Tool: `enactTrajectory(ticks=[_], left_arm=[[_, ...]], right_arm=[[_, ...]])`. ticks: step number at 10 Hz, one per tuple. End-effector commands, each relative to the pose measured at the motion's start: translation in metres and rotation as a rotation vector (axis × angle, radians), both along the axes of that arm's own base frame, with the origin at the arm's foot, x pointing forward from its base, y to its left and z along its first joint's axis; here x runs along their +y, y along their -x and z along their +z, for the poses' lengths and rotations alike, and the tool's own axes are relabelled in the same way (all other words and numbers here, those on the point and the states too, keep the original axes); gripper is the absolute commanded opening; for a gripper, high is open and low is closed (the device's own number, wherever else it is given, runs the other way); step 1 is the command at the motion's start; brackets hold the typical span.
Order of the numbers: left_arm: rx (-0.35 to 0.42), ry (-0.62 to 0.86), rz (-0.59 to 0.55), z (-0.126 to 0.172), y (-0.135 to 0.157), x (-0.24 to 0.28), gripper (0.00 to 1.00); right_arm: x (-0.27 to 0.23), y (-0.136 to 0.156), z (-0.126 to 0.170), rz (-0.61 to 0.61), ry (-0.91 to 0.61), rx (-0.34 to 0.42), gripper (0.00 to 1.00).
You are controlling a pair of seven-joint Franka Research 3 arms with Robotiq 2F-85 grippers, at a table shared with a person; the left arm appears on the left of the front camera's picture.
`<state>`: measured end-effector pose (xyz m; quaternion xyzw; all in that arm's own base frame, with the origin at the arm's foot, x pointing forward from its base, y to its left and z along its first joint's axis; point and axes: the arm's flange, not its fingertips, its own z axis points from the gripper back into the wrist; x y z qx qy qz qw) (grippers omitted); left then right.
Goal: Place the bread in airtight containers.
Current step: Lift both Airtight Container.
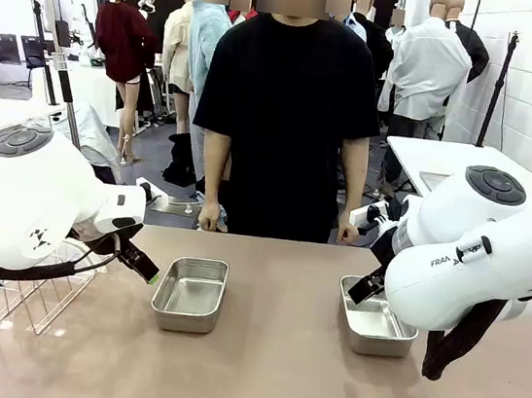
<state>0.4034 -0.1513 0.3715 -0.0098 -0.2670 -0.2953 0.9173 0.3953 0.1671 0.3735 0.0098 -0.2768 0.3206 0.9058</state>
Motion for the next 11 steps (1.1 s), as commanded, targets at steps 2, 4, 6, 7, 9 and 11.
enactTrajectory(ticks=[2,4,6,7,9,11], left_arm=[[0.0,0.0,0.0,0.0,0.0,0.0,1.0],[0.0,0.0,0.0,0.0,0.0,0.0,1.0],[0.0,0.0,0.0,0.0,0.0,0.0,1.0],[0.0,0.0,0.0,0.0,0.0,0.0,1.0],[0.0,0.0,0.0,0.0,0.0,0.0,1.0],[0.0,0.0,0.0,0.0,0.0,0.0,1.0]], right_arm=[[0.0,0.0,0.0,0.0,0.0,0.0,1.0],[0.0,0.0,0.0,0.0,0.0,0.0,1.0],[0.0,0.0,0.0,0.0,0.0,0.0,1.0],[0.0,0.0,0.0,0.0,0.0,0.0,1.0],[0.0,0.0,0.0,0.0,0.0,0.0,1.0],[0.0,0.0,0.0,0.0,0.0,0.0,1.0]])
